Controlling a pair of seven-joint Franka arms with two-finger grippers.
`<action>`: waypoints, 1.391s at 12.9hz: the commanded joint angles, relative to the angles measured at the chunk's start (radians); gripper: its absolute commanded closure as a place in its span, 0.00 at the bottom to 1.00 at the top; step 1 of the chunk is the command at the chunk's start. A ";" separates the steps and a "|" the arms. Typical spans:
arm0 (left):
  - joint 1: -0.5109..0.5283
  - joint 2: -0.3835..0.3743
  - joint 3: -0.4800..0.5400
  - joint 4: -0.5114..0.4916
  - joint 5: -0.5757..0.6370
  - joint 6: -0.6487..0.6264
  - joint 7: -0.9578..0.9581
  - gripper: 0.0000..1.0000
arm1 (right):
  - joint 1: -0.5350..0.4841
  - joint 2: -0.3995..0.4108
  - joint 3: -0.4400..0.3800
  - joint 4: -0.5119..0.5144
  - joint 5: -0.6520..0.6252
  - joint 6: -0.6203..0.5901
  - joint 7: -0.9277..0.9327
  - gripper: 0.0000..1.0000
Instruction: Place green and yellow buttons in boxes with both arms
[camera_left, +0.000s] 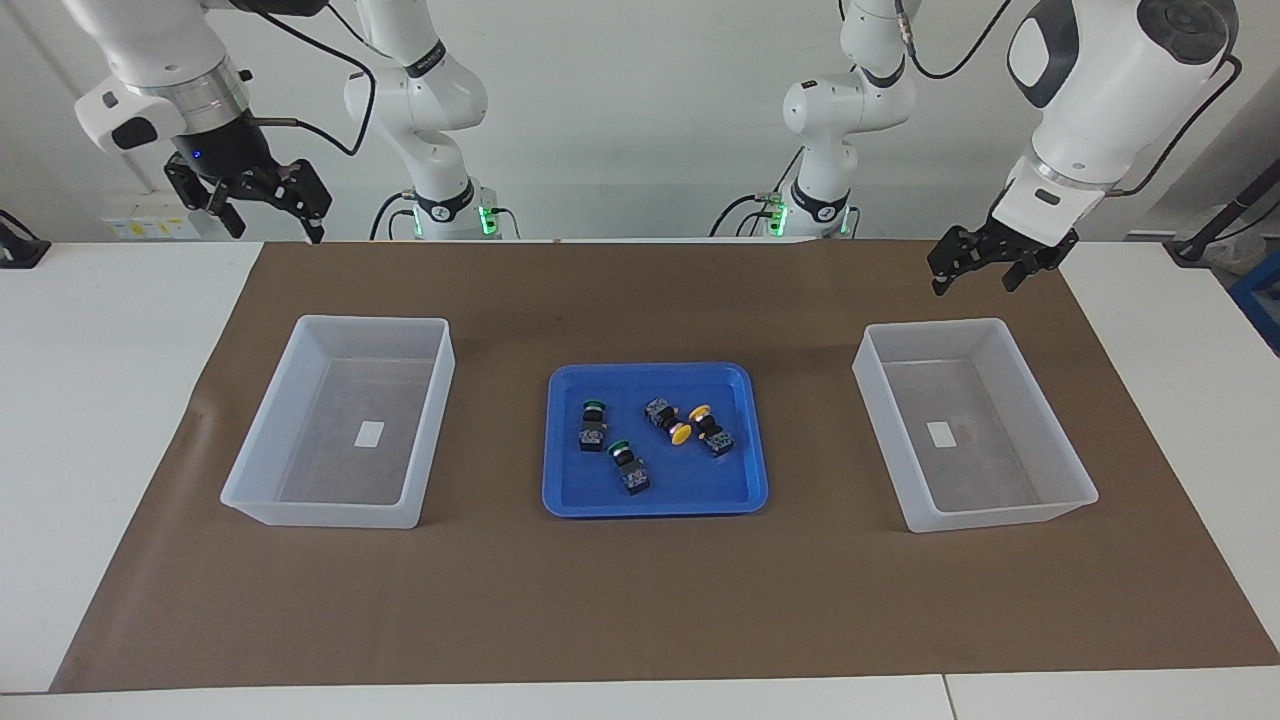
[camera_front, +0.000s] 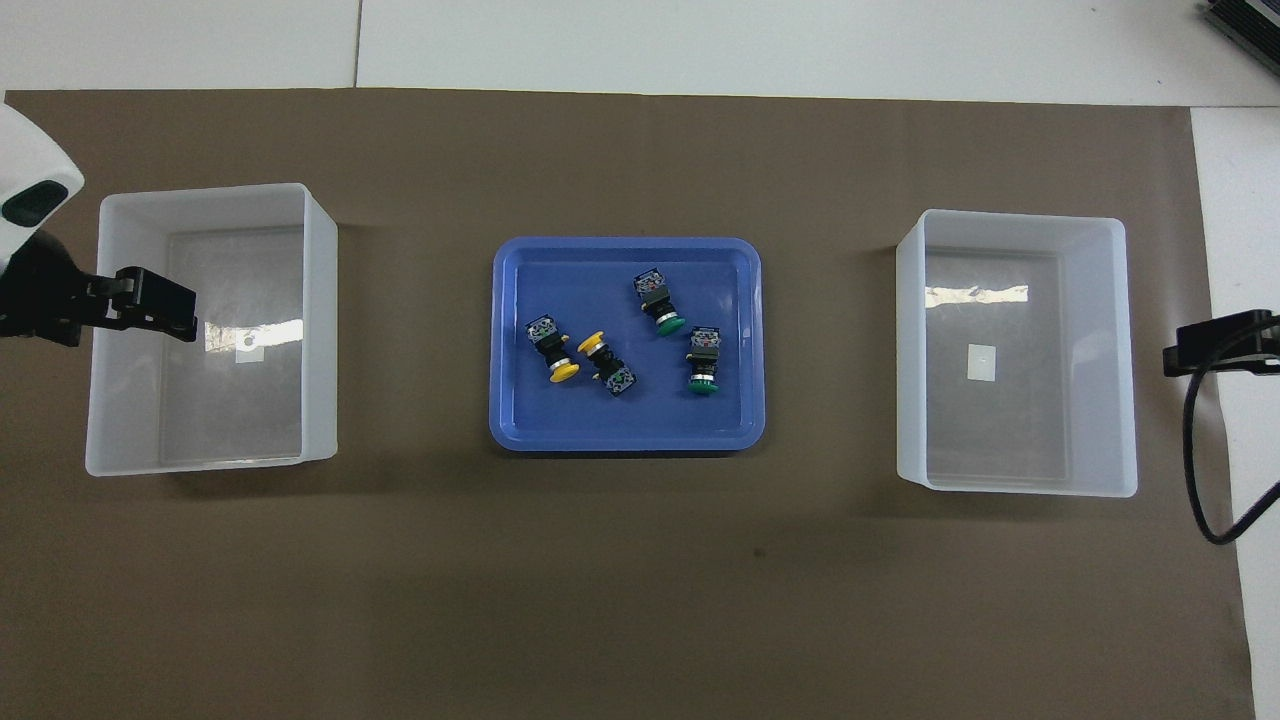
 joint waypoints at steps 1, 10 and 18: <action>0.025 -0.030 0.000 -0.028 -0.025 0.031 0.006 0.00 | -0.003 -0.015 0.006 -0.011 -0.002 -0.001 0.009 0.00; 0.017 -0.016 -0.007 -0.029 -0.028 0.111 0.030 0.00 | -0.003 -0.015 0.006 -0.011 -0.002 -0.001 0.009 0.00; -0.214 0.104 -0.009 -0.199 -0.028 0.472 -0.342 0.00 | -0.003 -0.015 0.006 -0.011 -0.002 -0.001 0.009 0.00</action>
